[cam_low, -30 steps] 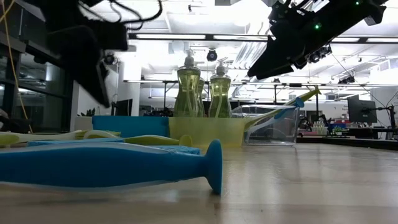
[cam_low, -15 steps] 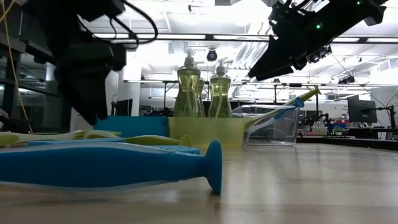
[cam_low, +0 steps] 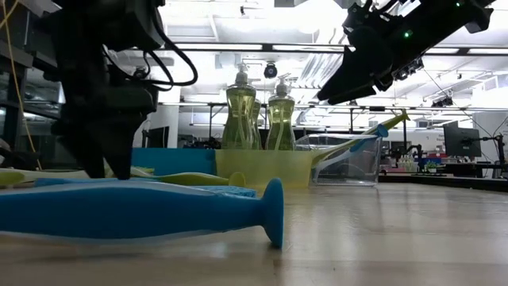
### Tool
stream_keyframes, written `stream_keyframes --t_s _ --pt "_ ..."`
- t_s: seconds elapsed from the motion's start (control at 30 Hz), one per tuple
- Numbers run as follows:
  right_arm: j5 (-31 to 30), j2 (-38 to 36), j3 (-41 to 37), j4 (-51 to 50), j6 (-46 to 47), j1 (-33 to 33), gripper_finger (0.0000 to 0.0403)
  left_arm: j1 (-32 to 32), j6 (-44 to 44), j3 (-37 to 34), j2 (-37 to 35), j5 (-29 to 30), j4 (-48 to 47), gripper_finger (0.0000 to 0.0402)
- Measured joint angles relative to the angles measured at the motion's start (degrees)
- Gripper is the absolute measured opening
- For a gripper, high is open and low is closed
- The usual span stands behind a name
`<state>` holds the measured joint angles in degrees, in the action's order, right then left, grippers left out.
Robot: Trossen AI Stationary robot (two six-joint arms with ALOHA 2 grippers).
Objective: Pick & Place Kitchen Sink Supplies
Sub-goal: Put the blue sponge into the blue bin
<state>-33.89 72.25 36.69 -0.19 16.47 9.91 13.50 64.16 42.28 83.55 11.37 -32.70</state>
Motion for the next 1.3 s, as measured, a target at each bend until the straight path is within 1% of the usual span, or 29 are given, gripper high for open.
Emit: stream_keyframes --t_s 0.07,0.17,0.43,0.57,0.93,1.3 --pt "0.0 0.0 0.0 0.1 0.1 0.0 0.0365 0.0 0.6 0.0 0.0 0.0 -0.1 0.0346" --pt "0.0 0.0 0.0 0.1 0.2 0.0 0.0365 0.0 0.8 0.0 0.0 0.1 0.4 0.0326" --pt "0.0 0.0 0.0 0.4 0.2 0.0 0.0365 0.0 0.9 0.0 0.0 -0.1 1.7 0.0234" --pt "0.0 0.0 0.0 0.1 0.2 0.0 0.0365 0.0 1.0 0.0 0.0 -0.1 1.7 0.0197" --pt "0.0 0.0 0.0 0.0 0.2 0.7 0.0365 0.0 1.0 0.0 0.0 -0.7 1.4 0.0143" --pt "-0.1 0.0 0.0 0.0 0.6 1.0 0.0365 0.0 0.6 0.0 0.0 -0.8 1.0 0.0065"
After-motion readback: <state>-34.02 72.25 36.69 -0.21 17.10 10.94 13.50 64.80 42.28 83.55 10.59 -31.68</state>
